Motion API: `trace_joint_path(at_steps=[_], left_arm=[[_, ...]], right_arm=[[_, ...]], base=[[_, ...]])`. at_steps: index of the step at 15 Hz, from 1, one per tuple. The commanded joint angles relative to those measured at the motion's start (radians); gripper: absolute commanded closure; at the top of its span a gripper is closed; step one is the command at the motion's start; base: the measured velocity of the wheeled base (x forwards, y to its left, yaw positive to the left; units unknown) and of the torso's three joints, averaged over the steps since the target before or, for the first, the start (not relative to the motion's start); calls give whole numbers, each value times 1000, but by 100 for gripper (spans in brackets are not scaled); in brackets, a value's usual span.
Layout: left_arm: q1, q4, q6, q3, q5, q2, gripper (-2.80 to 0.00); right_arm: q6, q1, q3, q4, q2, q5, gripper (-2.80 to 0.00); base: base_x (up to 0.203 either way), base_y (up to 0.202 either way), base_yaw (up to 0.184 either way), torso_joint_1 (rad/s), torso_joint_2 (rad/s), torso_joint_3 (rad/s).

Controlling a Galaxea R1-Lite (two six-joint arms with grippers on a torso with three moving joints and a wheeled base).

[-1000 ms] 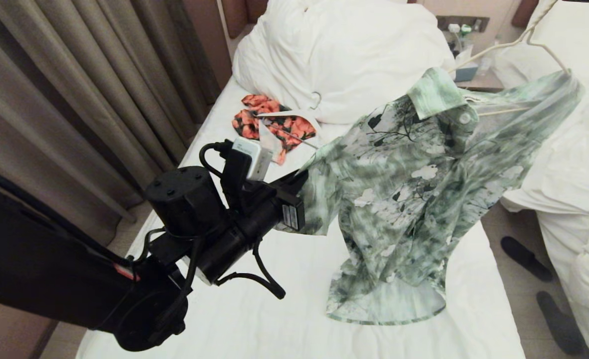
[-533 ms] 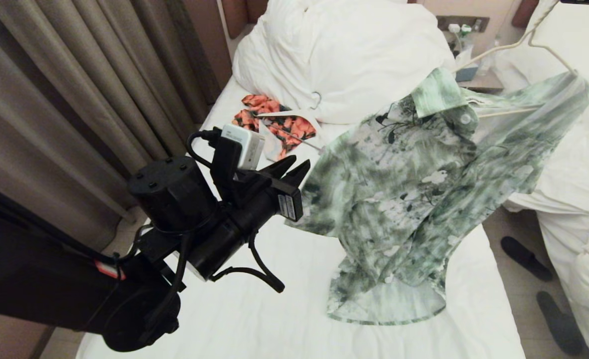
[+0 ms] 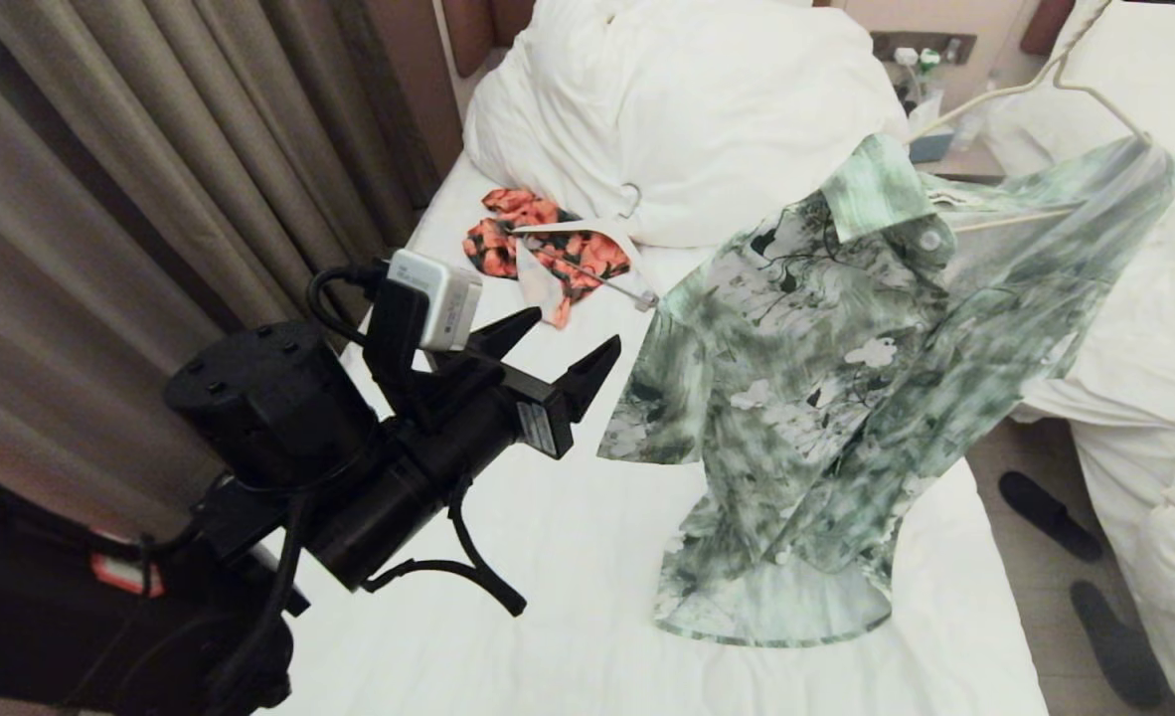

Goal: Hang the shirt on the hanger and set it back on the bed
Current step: Take the clothes hanger out of the clothes

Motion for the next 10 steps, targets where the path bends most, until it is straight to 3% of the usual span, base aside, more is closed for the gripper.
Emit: trace_joint_path(at_steps=[1,3,5,10], left_arm=[[12,-17,0,47,2,-60,0],[48,-58,-2,84,6,-98,0],[136,-83,-3,117,9,-115,0],[279,-92,-63,337,18,-305,0]], right_arm=[[0,9,0,0,-1,-1,0],[0,23,0,0,0,-2,0],[-2,46,0,0,0,-5,0],[-69,77,-38,14,1,-34,0]], base=[[0,0,0,0,0,0],[0,0,0,0,0,0],[0,0,0,0,0,0],[0,0,0,0,0,0]])
